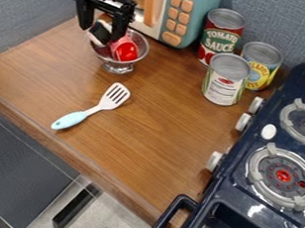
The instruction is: Put the black and white cylinder inside the silver pot
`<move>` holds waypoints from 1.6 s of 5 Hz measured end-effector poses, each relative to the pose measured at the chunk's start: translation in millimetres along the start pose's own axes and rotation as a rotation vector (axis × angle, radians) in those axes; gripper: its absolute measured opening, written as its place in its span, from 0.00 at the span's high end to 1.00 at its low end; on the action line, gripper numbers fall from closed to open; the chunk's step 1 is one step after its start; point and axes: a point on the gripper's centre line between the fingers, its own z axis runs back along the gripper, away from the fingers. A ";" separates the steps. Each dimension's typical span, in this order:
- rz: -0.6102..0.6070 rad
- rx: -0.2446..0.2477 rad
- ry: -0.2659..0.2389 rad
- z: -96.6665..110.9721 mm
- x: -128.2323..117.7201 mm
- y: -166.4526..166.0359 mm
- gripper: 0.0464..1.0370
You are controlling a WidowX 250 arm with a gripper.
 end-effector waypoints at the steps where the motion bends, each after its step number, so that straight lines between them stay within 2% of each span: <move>1: -0.001 -0.012 0.010 -3.0 0.4 -1.6 0.04; 3: -0.002 -0.012 0.010 -6.9 -1.2 -2.0 0.04; 4: -0.006 -0.022 0.019 -11.7 -13.2 -5.2 0.04; 5: 0.039 -0.032 -0.048 13.7 -29.6 4.5 0.04; 6: 0.069 -0.036 -0.057 16.3 -60.8 7.1 0.04; 7: 0.060 -0.041 -0.049 11.1 -71.0 3.4 0.04; 8: 0.024 0.011 -0.038 0.1 -80.6 -6.3 0.04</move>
